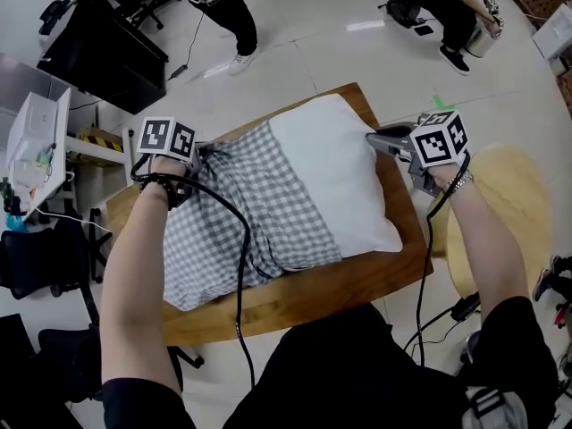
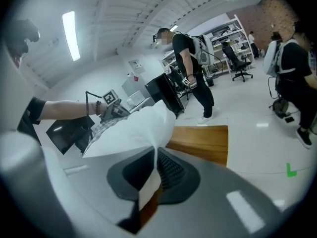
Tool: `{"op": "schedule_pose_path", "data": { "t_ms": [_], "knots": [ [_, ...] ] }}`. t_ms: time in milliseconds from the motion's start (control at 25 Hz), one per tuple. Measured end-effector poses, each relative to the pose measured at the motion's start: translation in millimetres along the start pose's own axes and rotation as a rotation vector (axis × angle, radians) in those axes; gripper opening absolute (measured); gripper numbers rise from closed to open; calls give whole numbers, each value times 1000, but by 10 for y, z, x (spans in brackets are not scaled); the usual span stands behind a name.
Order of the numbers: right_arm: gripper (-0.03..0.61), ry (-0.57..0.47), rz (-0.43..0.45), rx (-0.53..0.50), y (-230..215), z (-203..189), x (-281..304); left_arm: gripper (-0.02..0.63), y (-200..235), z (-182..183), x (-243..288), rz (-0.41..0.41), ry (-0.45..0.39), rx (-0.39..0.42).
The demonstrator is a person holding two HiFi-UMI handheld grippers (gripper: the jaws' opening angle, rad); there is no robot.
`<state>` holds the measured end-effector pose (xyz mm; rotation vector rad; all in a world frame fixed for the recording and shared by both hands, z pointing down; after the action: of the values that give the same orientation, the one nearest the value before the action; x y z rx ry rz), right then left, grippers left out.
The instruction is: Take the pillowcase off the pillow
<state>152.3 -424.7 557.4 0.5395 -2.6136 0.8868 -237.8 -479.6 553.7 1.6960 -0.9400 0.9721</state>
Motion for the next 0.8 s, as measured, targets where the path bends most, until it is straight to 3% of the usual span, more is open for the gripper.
{"op": "schedule_pose_path", "data": {
  "t_ms": [240, 440, 600, 800],
  "knots": [
    [21, 37, -28, -12, 76, 41, 55, 9, -122, -31, -77, 5, -1, 79],
    [86, 28, -85, -45, 68, 4, 43, 81, -258, -54, -155, 26, -64, 149],
    [130, -1, -114, -56, 137, 24, -22, 118, -286, -144, -79, -29, -118, 124],
    [132, -6, -123, -105, 400, -117, -97, 126, -380, -412, -162, -44, -178, 133]
  ]
}}
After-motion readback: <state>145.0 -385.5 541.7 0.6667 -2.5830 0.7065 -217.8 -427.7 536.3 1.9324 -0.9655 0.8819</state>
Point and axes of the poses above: the fingertips, and each gripper's own axes: x forward along the fingers, y to its left, z out of its top, the point moved 6 cm from there along -x, backward along the fingers, and after that the axes turned 8 degrees about -x, right-handed, at the moved point
